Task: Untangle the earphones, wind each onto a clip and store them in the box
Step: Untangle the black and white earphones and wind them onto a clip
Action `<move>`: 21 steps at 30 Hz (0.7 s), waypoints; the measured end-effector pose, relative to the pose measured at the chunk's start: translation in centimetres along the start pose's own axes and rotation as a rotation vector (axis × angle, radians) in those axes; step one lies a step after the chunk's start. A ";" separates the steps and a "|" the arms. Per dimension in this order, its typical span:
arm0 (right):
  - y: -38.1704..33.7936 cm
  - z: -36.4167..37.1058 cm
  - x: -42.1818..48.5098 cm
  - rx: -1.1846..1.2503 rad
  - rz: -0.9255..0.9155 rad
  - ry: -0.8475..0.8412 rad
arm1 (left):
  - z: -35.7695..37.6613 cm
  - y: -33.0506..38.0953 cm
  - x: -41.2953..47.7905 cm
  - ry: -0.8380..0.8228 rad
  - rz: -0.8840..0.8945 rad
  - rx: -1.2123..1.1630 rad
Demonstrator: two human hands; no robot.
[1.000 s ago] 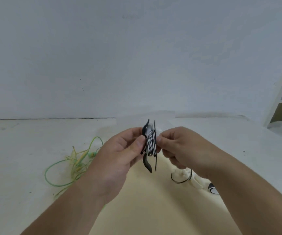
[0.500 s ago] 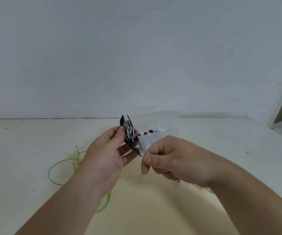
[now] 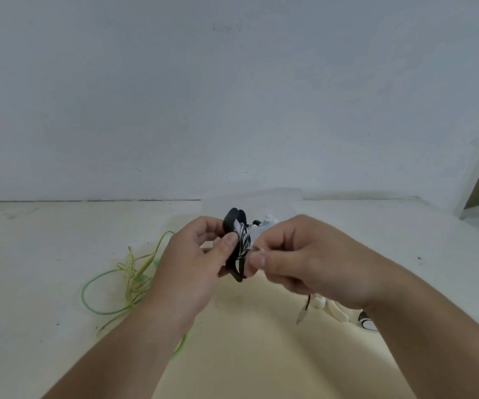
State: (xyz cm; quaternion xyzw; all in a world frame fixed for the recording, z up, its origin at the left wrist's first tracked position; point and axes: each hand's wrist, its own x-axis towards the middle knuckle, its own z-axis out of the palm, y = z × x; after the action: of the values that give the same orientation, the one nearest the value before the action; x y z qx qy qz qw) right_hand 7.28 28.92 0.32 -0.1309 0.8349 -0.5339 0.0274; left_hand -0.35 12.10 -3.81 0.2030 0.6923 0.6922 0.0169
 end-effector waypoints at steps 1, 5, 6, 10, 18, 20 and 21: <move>0.0 -0.4 0.0 0.017 -0.007 0.055 | 0.0 0.0 0.0 -0.017 0.015 0.033; -0.2 -1.3 -0.2 0.057 -0.034 0.275 | 0.2 0.0 -0.3 -0.134 0.006 0.014; -0.2 -1.5 -0.2 0.045 -0.039 0.337 | 0.2 0.0 -0.3 -0.162 -0.002 -0.007; -0.1 -1.7 -0.1 -0.060 -0.003 0.543 | 0.4 0.3 -0.7 -0.272 -0.017 -0.063; 0.6 -1.3 0.4 -0.069 0.101 0.444 | 0.5 0.7 -1.0 -0.384 -0.033 -0.206; 0.9 -1.0 0.6 -0.047 0.124 0.366 | 0.6 0.8 -0.9 -0.357 -0.045 -0.274; 1.0 -0.8 0.7 -0.038 0.136 0.328 | 0.6 0.8 -0.9 -0.336 -0.055 -0.318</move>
State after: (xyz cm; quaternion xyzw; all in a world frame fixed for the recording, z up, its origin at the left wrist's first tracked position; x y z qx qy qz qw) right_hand 6.29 29.89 -0.18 0.0145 0.8451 -0.5291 -0.0757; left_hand 0.85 12.42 -3.26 0.2910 0.5675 0.7483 0.1826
